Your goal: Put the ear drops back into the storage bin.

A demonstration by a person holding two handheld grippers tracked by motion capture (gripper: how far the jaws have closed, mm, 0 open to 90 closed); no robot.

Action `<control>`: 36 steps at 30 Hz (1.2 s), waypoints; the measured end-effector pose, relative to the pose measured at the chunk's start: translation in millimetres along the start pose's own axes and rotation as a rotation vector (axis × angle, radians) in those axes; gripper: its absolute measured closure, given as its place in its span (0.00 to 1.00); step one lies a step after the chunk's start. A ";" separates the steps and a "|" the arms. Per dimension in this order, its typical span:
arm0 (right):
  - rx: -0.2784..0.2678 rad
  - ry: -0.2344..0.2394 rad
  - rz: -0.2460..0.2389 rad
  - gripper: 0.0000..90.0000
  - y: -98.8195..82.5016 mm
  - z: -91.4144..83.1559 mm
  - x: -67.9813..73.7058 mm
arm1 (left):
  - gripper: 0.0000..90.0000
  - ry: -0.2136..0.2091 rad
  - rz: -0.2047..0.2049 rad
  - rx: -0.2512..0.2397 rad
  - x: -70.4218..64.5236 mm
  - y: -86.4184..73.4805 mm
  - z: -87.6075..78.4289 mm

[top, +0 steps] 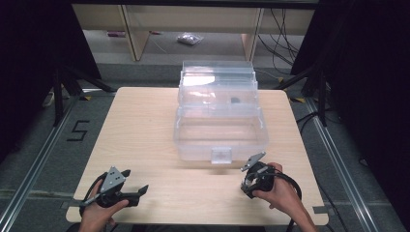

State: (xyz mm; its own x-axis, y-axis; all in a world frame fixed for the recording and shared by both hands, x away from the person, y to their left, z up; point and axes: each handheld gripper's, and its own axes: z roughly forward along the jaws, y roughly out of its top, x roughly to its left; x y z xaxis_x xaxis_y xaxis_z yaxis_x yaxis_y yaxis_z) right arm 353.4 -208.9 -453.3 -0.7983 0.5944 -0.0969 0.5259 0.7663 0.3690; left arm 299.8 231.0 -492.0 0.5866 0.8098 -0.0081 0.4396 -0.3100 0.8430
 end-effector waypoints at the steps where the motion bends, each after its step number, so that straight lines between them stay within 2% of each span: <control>1: -0.002 0.002 -0.006 0.41 0.9 1.5 -0.4 | 0.17 0.000 0.000 0.000 0.0 0.0 0.0; 6: 0.010 0.007 -0.023 0.45 4.3 4.4 -1.9 | 0.17 0.000 0.002 0.000 0.0 0.1 0.0; 7: 0.022 0.007 -0.012 0.45 4.6 4.1 -1.5 | 0.17 0.000 0.002 0.001 0.0 0.1 0.0; 8: 0.023 0.011 -0.031 0.47 5.3 5.0 -2.4 | 0.17 0.000 0.003 0.000 0.0 0.1 0.0; 9: 0.028 0.010 -0.019 0.48 5.6 4.9 -2.3 | 0.17 0.001 0.005 0.003 0.3 0.1 -0.3; 10: 0.026 0.013 -0.034 0.49 6.2 6.1 -3.1 | 0.17 0.001 0.005 0.003 0.2 0.1 -0.3; 11: 0.031 0.015 -0.016 0.50 6.4 6.1 -1.6 | 0.17 0.001 0.002 0.000 0.0 0.1 -0.1; 13: 0.041 0.010 -0.046 0.51 7.3 6.6 -4.6 | 0.17 0.000 0.001 0.000 0.0 0.1 -0.1; 14: 0.044 0.007 -0.032 0.52 7.7 6.7 -3.9 | 0.17 0.000 0.001 -0.001 0.0 0.1 0.0; 16: 0.043 0.010 -0.049 0.52 8.5 7.9 -5.6 | 0.17 0.001 0.000 -0.002 -0.1 0.0 -0.1; 17: 0.048 0.013 -0.023 0.52 8.8 8.0 -3.7 | 0.17 0.000 0.000 -0.001 0.0 0.1 -0.2; 19: 0.051 0.020 -0.035 0.54 9.6 9.0 -4.5 | 0.17 -0.001 0.000 0.000 0.1 0.1 -0.2; 20: 0.059 0.006 -0.044 0.54 9.6 9.6 -5.4 | 0.17 0.002 0.001 0.000 -0.1 0.1 -0.1; 21: 0.058 0.021 -0.024 0.55 10.1 10.4 -3.8 | 0.17 0.001 0.002 0.000 0.0 0.1 0.0; 22: 0.061 0.029 -0.046 0.56 10.5 10.8 -5.0 | 0.17 0.001 0.006 0.003 0.2 0.2 -0.3; 23: 0.066 0.029 -0.027 0.56 10.6 11.1 -3.7 | 0.17 0.001 0.002 0.000 -0.1 0.1 0.0; 24: 0.064 0.027 -0.039 0.57 10.9 11.8 -4.4 | 0.17 0.001 0.003 0.000 0.0 0.1 0.0; 25: 0.070 0.031 -0.027 0.59 11.2 12.3 -3.0 | 0.17 0.000 0.001 0.000 0.0 0.1 0.0; 27: 0.071 0.034 -0.058 0.60 12.1 13.9 -3.8 | 0.17 0.000 0.001 0.000 0.0 0.1 0.0; 28: 0.077 0.029 -0.049 0.62 12.6 14.0 -2.7 | 0.17 0.001 0.005 0.003 0.3 0.1 -0.3; 30: 0.076 0.035 -0.072 0.65 13.8 15.0 -3.1 | 0.17 0.000 -0.001 -0.001 0.0 0.1 -0.1; 32: 0.087 0.033 -0.059 0.65 14.7 14.4 -1.6 | 0.17 0.000 -0.001 -0.001 0.1 0.1 -0.1; 36: 0.082 0.029 -0.084 0.67 17.0 12.4 -1.4 | 0.17 -0.001 0.000 0.000 0.2 0.1 0.0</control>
State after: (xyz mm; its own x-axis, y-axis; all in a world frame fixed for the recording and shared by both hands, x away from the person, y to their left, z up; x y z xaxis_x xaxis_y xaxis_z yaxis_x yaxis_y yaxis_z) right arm 367.0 -193.7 -458.3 -0.8480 0.5211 -0.0970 0.4783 0.8311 0.2837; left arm 300.0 231.1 -491.9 0.5871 0.8095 -0.0082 0.4397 -0.3104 0.8428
